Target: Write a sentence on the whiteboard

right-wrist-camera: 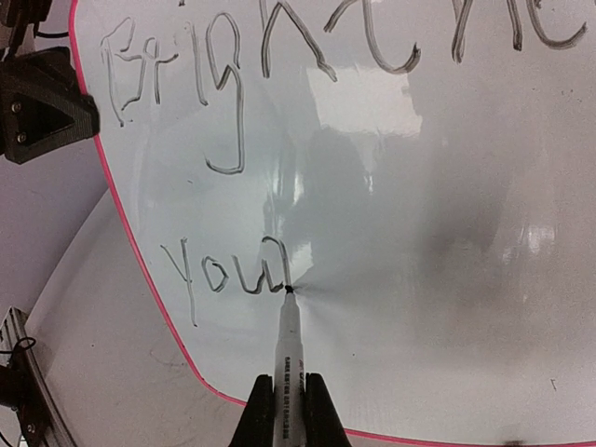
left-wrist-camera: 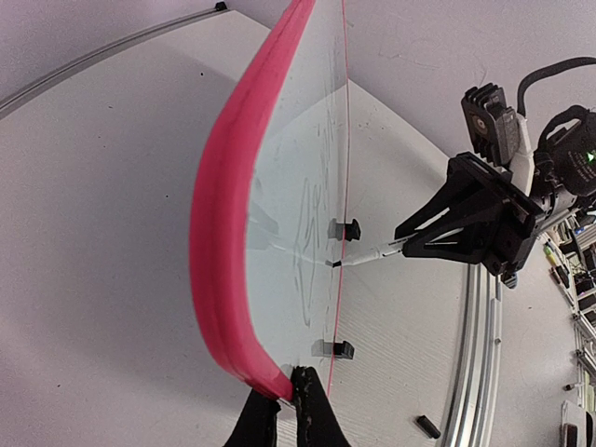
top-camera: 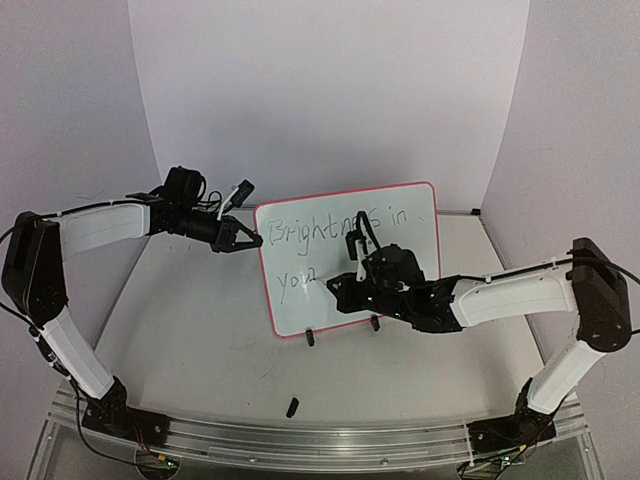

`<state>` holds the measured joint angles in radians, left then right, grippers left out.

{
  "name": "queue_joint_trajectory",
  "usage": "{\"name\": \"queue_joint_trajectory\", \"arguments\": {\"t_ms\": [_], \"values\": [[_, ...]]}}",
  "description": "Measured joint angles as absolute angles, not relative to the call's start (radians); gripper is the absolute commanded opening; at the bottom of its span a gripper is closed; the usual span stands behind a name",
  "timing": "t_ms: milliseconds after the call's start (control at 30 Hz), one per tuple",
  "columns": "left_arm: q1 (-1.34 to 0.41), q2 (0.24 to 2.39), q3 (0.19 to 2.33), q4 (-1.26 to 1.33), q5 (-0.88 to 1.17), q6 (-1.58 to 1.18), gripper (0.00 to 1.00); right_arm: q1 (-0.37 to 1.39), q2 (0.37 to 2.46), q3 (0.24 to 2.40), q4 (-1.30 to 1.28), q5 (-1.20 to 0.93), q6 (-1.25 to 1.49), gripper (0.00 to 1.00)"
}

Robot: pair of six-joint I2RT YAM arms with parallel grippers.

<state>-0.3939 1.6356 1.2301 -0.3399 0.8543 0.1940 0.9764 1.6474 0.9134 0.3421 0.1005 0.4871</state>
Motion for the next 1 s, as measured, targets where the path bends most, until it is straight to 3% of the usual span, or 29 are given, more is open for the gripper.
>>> {"name": "queue_joint_trajectory", "arguments": {"t_ms": [1000], "values": [[-0.394,1.636,1.230,-0.340,0.854,0.194,0.00,0.976,1.638,0.905,0.398,0.161,0.490,0.00]]}}
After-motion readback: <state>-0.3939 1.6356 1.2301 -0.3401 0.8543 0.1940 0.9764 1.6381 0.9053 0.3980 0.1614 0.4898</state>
